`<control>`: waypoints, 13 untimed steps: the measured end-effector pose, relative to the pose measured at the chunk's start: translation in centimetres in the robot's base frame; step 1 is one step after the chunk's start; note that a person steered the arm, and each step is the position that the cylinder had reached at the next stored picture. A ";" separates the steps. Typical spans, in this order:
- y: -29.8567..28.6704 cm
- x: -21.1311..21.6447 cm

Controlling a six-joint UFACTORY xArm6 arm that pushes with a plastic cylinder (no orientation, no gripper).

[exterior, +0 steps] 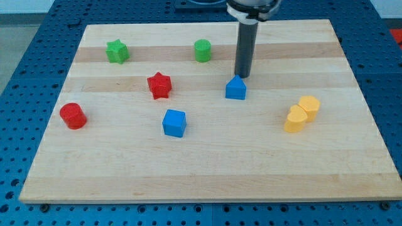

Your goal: Push the blue triangle towards blue cube

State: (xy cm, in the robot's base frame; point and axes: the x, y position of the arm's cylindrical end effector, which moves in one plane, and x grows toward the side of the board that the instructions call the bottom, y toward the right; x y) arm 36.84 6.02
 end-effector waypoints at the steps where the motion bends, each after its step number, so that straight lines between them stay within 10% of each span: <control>1: -0.5 1.0; 6: 6.1 4.9; 13: -0.7 7.3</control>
State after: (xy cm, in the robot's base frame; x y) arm 44.17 5.33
